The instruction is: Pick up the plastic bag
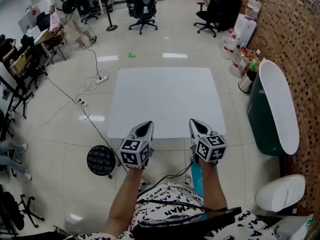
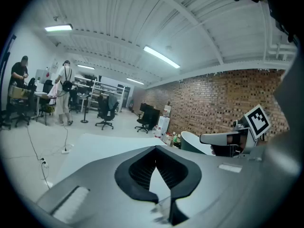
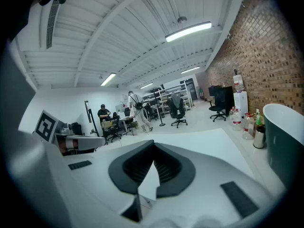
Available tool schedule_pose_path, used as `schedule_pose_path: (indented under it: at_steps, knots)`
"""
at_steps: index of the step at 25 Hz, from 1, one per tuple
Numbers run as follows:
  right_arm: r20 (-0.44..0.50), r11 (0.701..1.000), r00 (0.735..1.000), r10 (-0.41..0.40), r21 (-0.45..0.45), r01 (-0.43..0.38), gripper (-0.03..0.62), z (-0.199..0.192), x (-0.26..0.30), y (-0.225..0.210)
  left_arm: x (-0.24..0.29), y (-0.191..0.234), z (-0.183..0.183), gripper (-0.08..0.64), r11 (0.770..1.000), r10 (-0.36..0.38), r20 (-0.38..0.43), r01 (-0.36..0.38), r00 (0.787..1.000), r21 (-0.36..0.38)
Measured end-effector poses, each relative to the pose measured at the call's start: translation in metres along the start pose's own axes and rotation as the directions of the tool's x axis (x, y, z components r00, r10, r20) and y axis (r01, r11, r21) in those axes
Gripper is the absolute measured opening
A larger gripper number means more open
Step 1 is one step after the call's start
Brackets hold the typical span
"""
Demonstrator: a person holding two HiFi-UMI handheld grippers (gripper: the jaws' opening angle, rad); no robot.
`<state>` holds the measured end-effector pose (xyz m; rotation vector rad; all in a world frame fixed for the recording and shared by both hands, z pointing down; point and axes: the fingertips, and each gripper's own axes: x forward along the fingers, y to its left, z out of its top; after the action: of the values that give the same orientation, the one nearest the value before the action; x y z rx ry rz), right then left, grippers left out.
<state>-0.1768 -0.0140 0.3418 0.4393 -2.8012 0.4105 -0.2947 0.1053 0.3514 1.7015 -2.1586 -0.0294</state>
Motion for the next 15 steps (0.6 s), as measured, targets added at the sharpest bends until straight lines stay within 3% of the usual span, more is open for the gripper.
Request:
schedule_pose_path:
  at_steps: [4,9,15]
  knots:
    - [0.026,0.999,0.999,0.033,0.013,-0.034,0.023,0.002,0.002,-0.002,0.011,-0.007,-0.004,-0.014,1.0,-0.016,-0.015,0.016,1.0,0.002]
    - [0.02,0.999,1.0,-0.003,0.046,0.002,0.023,-0.012,-0.008,-0.024,0.032,-0.033,-0.022,-0.014,0.997,-0.078,-0.069,0.078,0.995,0.006]
    - [0.017,0.992,0.998,-0.062,0.112,0.06,0.037,-0.045,-0.031,-0.052,0.057,-0.087,-0.061,-0.014,0.979,-0.195,-0.183,0.203,0.964,0.028]
